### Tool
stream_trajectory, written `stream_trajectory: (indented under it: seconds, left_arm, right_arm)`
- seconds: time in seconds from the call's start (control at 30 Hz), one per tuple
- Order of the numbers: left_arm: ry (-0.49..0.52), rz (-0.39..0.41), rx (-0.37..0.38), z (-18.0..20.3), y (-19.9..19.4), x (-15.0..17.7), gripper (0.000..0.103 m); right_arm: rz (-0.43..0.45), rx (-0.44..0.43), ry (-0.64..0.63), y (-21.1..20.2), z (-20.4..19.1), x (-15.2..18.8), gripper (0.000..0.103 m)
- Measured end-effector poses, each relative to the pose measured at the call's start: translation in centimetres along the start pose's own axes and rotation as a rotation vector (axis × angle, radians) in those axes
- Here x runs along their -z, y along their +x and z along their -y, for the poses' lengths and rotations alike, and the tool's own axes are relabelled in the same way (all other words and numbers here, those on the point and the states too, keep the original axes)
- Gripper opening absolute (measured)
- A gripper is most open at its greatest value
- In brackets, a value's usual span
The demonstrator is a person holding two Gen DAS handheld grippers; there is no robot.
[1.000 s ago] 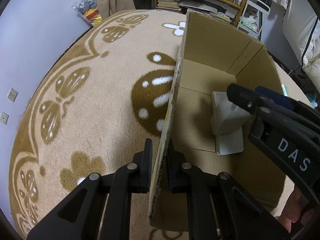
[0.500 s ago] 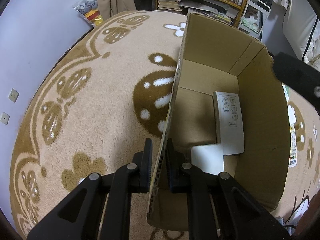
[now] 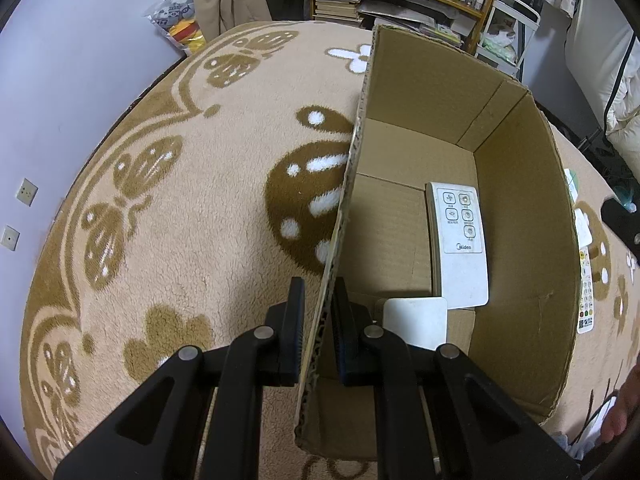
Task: Organize rigid objects
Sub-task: 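Return the right tool to the pile and grasp the cartoon Cheers pouch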
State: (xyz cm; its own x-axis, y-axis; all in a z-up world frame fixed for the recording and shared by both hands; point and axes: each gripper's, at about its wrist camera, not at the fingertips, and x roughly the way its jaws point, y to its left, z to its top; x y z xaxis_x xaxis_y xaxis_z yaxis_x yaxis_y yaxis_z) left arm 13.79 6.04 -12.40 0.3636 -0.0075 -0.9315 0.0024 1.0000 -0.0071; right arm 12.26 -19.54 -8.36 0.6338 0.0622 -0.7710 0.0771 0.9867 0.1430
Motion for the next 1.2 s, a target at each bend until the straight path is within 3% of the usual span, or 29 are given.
stream_trajectory:
  seconds: [0.43, 0.57, 0.7, 0.8, 1.2]
  left_arm:
    - [0.014, 0.003, -0.017, 0.2, 0.1, 0.0, 0.013]
    - [0.02, 0.004, -0.023, 0.3, 0.1, 0.1, 0.013]
    - [0.021, 0.004, -0.023, 0.3, 0.1, 0.1, 0.013]
    - [0.022, 0.004, -0.024, 0.3, 0.0, 0.1, 0.013]
    - [0.021, 0.004, -0.023, 0.3, 0.1, 0.1, 0.013]
  right_arm:
    - [-0.066, 0.091, 0.088, 2.2, 6.9, 2.5, 0.086]
    - [-0.102, 0.102, 0.114, 3.2, 7.9, 3.5, 0.068]
    - [-0.126, 0.113, 0.123, 4.0, 8.4, 4.4, 0.061]
    - [-0.147, 0.114, 0.124, 4.6, 8.5, 4.8, 0.048]
    - [-0.171, 0.141, 0.121, 5.5, 9.1, 5.6, 0.049]
